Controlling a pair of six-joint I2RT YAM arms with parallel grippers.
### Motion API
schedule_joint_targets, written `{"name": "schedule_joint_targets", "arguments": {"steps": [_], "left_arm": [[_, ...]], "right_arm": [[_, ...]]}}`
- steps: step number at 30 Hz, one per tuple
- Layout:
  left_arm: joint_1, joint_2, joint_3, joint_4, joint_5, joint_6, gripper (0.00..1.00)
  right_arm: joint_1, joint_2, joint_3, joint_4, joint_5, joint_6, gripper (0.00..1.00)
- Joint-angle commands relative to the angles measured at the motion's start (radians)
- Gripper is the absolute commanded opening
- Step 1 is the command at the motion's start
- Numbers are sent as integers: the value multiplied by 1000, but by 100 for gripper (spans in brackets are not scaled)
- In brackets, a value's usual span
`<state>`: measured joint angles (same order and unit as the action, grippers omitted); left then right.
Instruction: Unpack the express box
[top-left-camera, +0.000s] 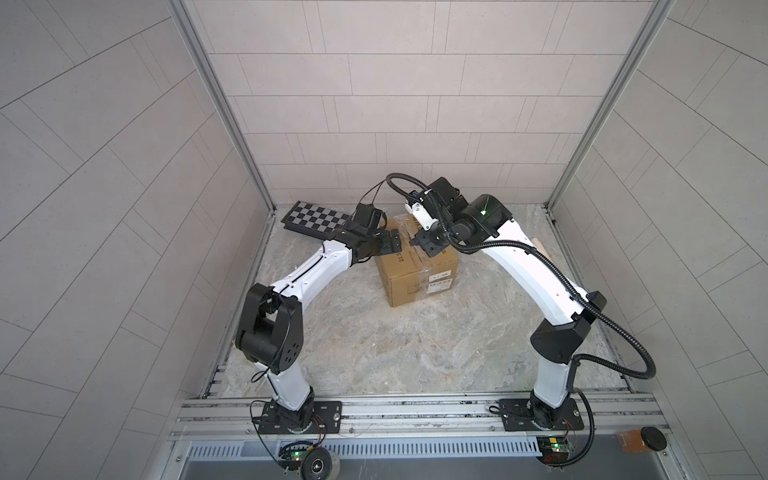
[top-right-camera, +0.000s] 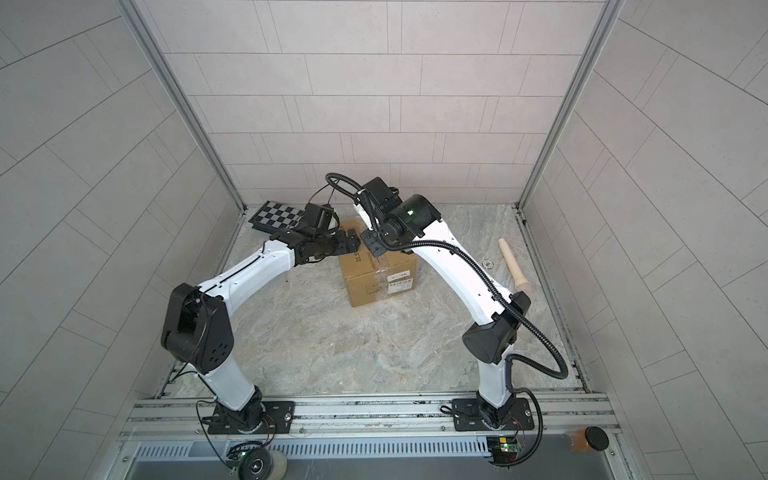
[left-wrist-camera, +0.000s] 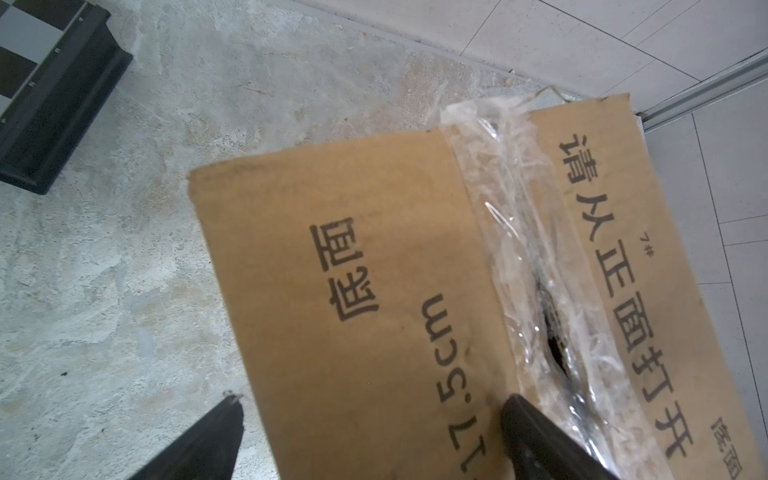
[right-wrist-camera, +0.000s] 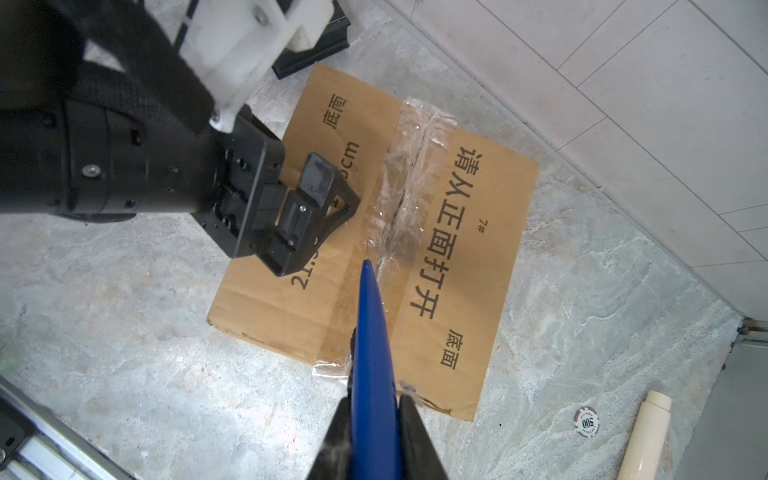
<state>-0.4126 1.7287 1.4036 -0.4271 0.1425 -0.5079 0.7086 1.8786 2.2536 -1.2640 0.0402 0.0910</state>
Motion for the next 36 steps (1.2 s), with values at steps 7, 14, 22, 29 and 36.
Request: {"name": "schedule_joint_targets", "arguments": {"steps": [7,14,22,29,36], "left_arm": [[25,75,-43,-159,-98,12,100],[26,78,-47,-152,-87,7,100],[28,78,-46,-151,-80,7,100],[31,83,-45,-146,-68,5,100],[32,86,-46,-146,-63,5,100]], "right_arm": [[6,47,41,-30,51,-17,0],[2,13,77,-22,137,-27,0],[-1,29,80,37,137,-30,0],[-2,56,101,63,109,-26,0],[-2,80,88,66,104,-28,0]]}}
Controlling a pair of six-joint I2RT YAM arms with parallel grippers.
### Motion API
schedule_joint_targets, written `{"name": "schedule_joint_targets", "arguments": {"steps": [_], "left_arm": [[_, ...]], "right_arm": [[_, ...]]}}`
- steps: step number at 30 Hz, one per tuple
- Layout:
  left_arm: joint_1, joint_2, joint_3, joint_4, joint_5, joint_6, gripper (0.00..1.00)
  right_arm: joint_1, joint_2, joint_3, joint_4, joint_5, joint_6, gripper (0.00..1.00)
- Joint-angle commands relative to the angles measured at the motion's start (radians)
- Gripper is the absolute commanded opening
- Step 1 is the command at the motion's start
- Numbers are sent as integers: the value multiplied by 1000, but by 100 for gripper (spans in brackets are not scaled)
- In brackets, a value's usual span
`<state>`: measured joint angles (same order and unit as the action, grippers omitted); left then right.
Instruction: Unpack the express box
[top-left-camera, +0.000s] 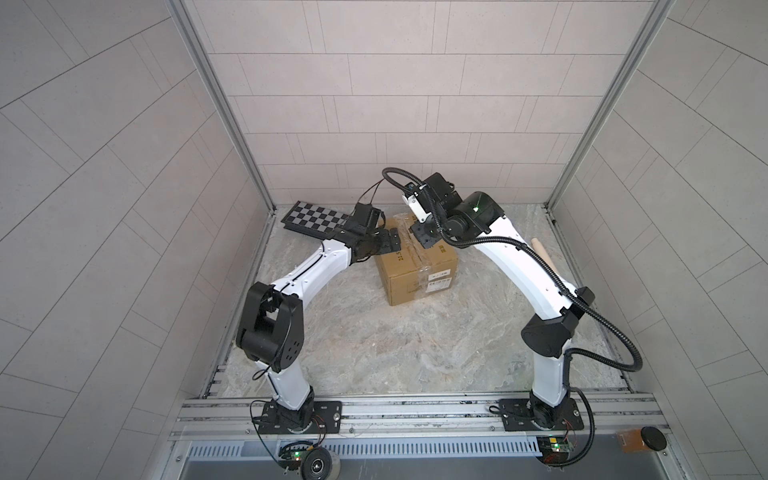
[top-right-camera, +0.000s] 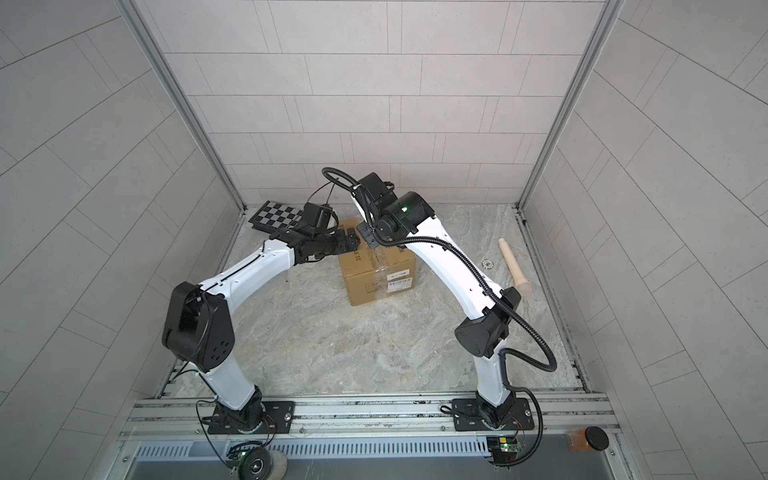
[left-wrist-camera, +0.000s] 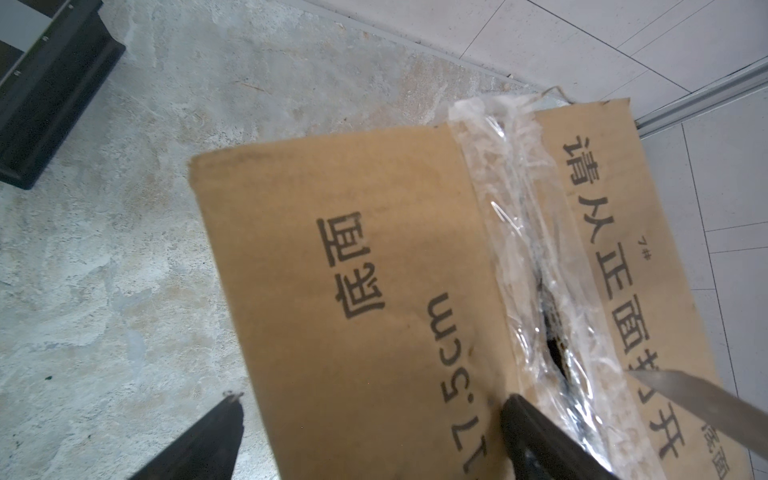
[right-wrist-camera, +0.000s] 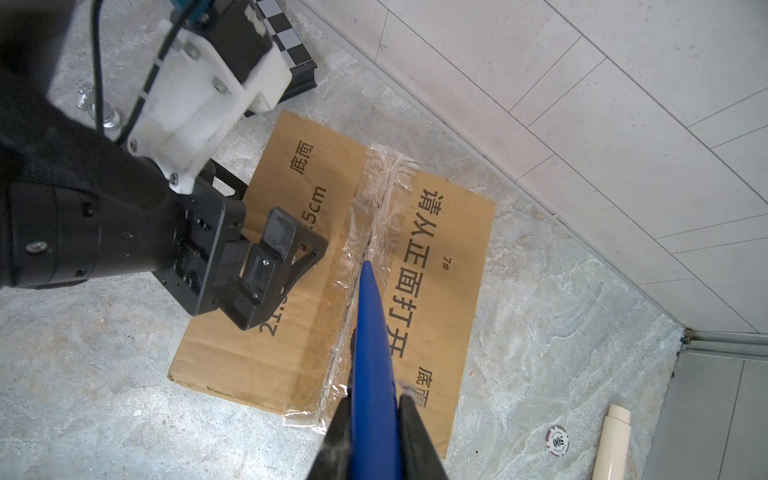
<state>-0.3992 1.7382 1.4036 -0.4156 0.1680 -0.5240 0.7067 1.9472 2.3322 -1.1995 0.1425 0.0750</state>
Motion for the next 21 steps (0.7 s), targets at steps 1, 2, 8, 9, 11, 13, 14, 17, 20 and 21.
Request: {"name": "schedule_joint_targets", "arguments": {"steps": [1,2,8,9,11,13,14,17,20,21], "left_arm": [[19,77,-48,-156,-88,21,100],[20,78,-48,-157,-88,20,100],[20,80,-48,-157,-88,19,100],[20,80,-48,-157,-87,19,100],[20,80,-46,-157,-87,19,100],[21,80,-46,-156,-87,19,100],[22,80,-46,-156,-88,19,99],[22,80,-48,-156,-87,19,100],[22,80,-48,-156,-87,19,99],[22,80,-48,-155,-87,19,100]], "right_arm": [[-1,13,5,4,2,-9,0],[-2,13,0,4,2,-10,0],[-4,16,-28,18,13,-12,0],[-4,16,-32,20,18,-9,0],[-6,17,-40,22,20,-9,0],[-6,16,-48,23,21,-6,0],[-7,16,-51,23,21,-5,0],[-8,15,-62,23,26,-1,0],[-8,16,-74,26,28,1,0],[-7,16,-80,29,27,0,0]]}}
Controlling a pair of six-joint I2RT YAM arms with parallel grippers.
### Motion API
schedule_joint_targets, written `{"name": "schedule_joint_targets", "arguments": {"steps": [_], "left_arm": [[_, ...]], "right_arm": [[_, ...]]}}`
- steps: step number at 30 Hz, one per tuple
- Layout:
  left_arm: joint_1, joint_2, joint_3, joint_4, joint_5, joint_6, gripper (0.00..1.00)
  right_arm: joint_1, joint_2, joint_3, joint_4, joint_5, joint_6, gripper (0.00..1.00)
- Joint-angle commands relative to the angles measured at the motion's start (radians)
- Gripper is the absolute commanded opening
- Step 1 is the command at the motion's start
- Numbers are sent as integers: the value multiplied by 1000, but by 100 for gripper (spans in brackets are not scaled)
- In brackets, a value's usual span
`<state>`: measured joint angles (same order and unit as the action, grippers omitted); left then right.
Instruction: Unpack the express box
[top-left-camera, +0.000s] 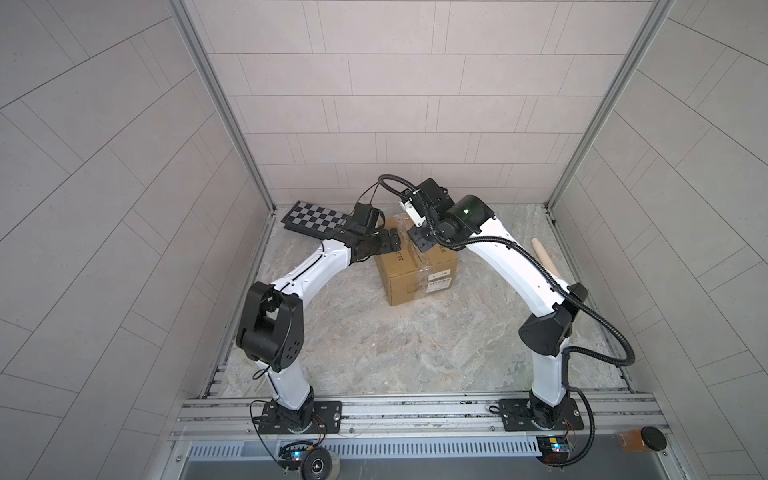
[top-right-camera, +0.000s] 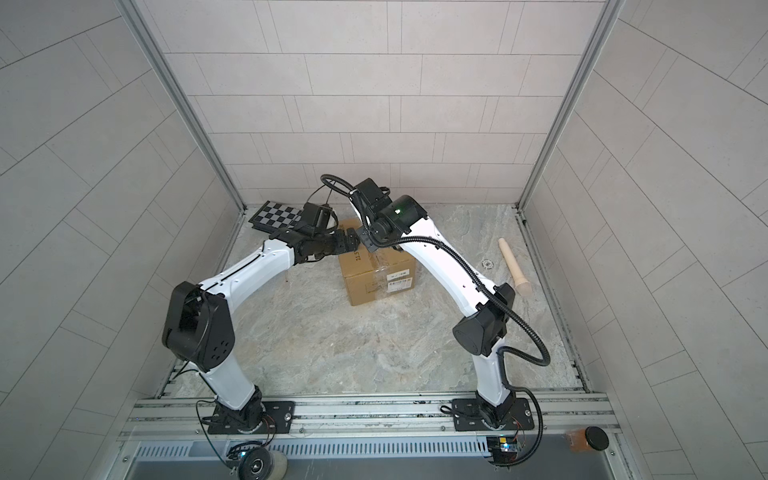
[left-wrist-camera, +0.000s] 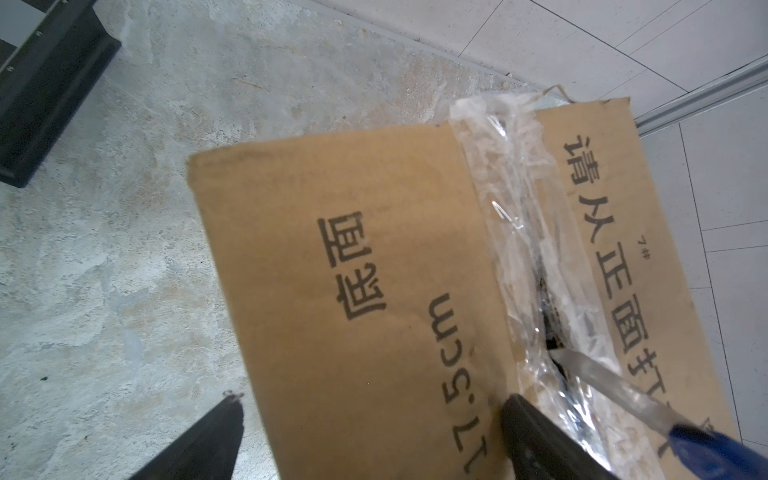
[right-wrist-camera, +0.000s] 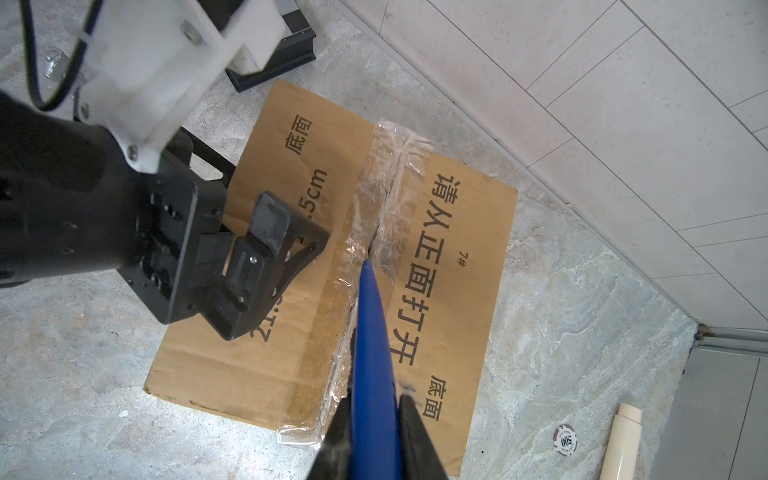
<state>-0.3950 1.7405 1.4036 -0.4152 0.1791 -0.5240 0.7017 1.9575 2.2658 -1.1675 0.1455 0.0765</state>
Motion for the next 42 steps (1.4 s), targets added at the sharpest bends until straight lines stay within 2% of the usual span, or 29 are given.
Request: {"name": "schedule_joint_targets", "arguments": {"steps": [1,13,24,38,42], "left_arm": [[18,79,-48,-155,-98,19,100],[18,76,-52,-163,-113,15,99],[23,77,-51,-165,-115,8,99],[22,62,-51,-130,-71,6,100],[22,64,-55,-129,-67,4,100]], "right_arm": [[-3,6,-20,1,23,-1,0],[-5,4,-46,-29,6,2,0],[-7,-5,35,-202,-46,-38,0],[-7,100,46,-90,-98,-25,0],[-6,115,64,-111,-115,-18,0]]}}
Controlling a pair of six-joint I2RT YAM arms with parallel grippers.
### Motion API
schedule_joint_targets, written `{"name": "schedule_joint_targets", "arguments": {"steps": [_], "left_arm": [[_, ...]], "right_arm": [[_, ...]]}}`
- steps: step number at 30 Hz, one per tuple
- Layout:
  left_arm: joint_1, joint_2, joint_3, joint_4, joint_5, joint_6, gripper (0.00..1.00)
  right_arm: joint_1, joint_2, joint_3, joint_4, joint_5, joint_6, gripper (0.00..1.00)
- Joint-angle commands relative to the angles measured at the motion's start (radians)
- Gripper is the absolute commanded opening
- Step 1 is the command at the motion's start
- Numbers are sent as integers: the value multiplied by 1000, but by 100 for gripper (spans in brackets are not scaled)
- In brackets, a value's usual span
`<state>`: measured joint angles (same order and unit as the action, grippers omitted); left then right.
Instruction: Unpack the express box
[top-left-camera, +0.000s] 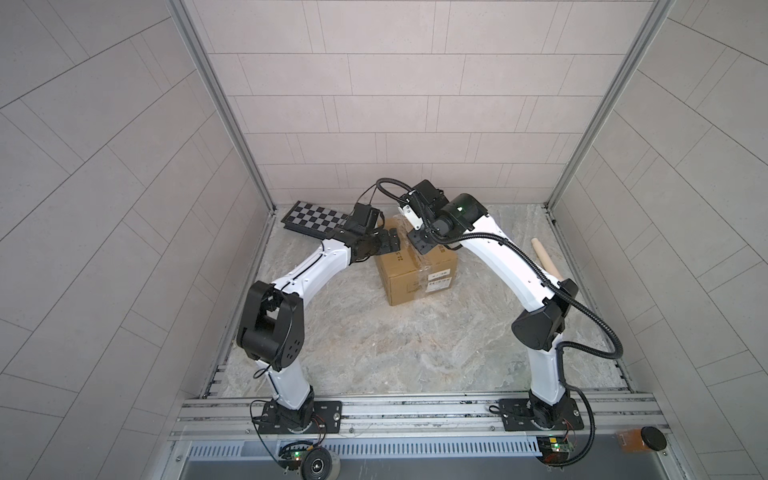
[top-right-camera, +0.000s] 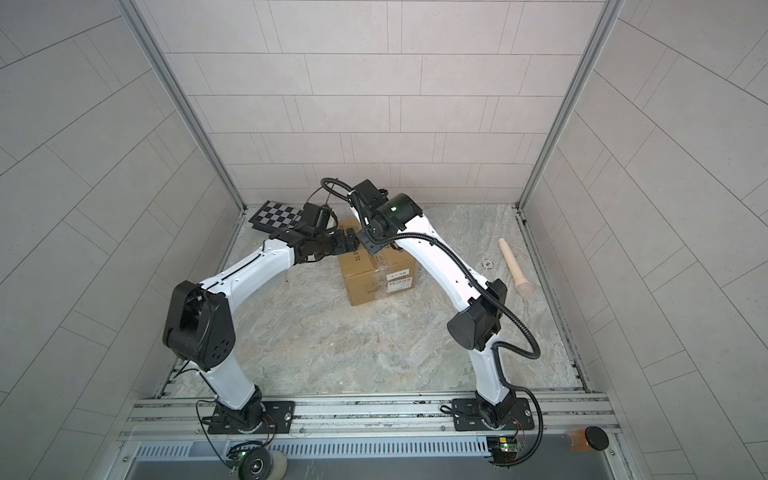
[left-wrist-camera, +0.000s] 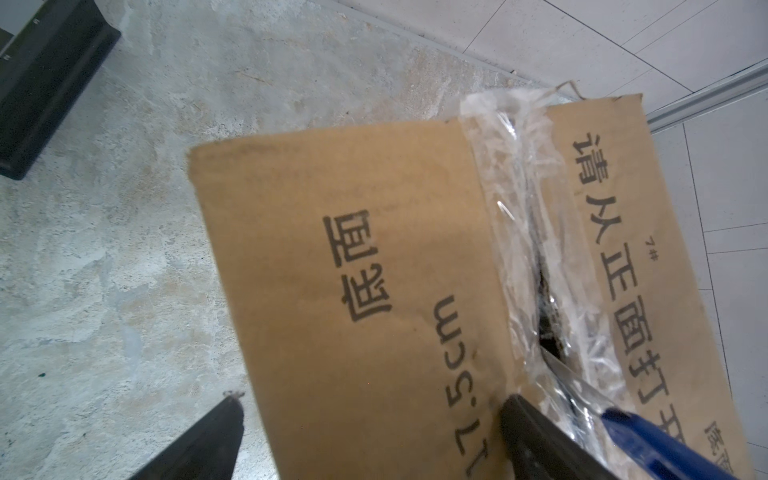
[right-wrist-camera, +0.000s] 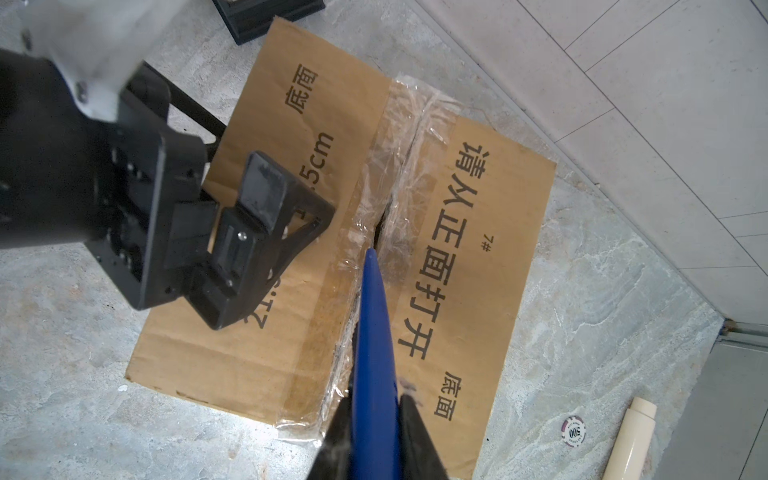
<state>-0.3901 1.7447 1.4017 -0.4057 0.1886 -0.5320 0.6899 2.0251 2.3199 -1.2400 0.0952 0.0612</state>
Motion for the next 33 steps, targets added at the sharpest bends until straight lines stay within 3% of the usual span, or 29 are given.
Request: {"name": "schedule_joint_targets", "arguments": {"steps": [1,18,27,33], "left_arm": [[18,60,-55,-140,-78,11,99],[32,58,-75,-150,-97,-13,99],[32,31,-93,-99,-57,-14,99],[31,8,-111,-38,0,-25,99]], "right_arm": [[6,45,17,-55,-62,-2,0],[0,-109,-29,-204,-92,-21,0],[-1,-25,-28,-91,-165,-15,0],[-1,66,68,-91,-177,15,0]]}}
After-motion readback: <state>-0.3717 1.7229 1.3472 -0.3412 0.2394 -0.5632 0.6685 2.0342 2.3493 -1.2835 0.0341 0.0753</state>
